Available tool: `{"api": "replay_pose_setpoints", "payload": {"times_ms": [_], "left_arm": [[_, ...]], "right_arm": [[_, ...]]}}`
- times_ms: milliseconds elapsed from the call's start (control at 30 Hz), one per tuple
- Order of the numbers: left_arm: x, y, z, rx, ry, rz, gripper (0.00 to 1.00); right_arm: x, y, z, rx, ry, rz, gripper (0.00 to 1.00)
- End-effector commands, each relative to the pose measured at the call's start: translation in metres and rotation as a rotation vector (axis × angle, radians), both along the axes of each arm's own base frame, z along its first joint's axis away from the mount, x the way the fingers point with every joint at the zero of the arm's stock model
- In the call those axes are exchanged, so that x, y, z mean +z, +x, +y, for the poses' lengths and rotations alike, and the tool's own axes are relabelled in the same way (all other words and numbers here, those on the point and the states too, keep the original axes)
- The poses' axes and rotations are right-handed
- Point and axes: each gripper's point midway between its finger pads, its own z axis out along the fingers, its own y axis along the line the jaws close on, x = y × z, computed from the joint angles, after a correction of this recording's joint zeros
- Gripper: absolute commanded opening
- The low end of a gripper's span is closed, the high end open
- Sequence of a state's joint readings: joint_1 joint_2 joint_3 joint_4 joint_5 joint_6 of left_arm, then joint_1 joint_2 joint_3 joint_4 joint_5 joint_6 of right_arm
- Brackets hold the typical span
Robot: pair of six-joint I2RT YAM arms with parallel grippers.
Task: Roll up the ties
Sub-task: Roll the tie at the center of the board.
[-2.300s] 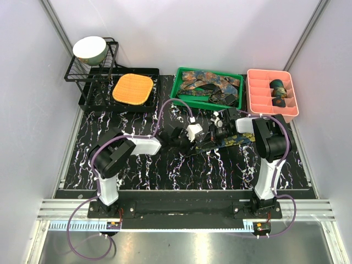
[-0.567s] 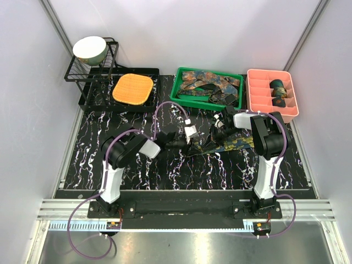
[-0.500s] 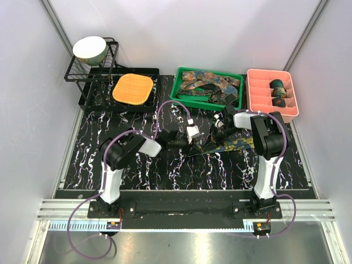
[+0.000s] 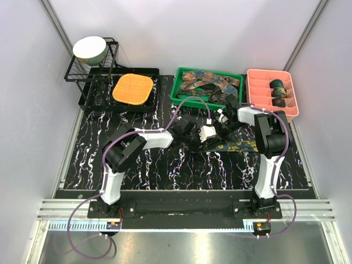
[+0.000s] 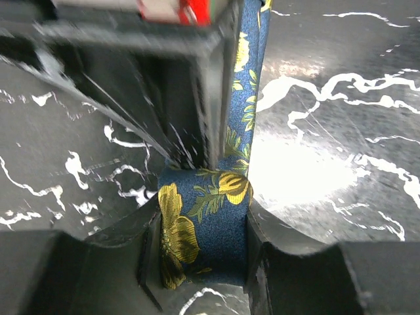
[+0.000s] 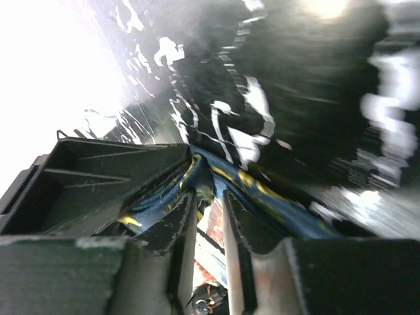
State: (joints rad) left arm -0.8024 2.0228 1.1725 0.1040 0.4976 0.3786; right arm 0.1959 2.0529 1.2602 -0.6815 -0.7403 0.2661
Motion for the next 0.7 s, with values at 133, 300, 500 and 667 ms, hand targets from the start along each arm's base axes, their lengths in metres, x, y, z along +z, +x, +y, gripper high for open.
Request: {"api": "replay_pose_setpoints", "payload": {"times_ms": [133,300,500,667], "left_arm": [[-0.107,-0.058,0.096,-0.023,0.559,0.198,0.00],[-0.112,-0.061,0.097,-0.051,0.594,0.210,0.00],[-0.108,-0.058,0.087,-0.084,0.606,0.205,0.00],[-0.109,-0.060,0.086,-0.105,0.620,0.218,0.01]], "right_arm": [[0.044,0.014,-0.033,-0.024,0.095,-0.105,0.41],[0.051,0.008,-0.024,-0.028,0.180,-0.135,0.47],[0.056,0.012,-0.016,-0.042,0.228,-0.192,0.52],[0.045,0.005,-0.009,-0.022,0.223,-0.187,0.49]]}}
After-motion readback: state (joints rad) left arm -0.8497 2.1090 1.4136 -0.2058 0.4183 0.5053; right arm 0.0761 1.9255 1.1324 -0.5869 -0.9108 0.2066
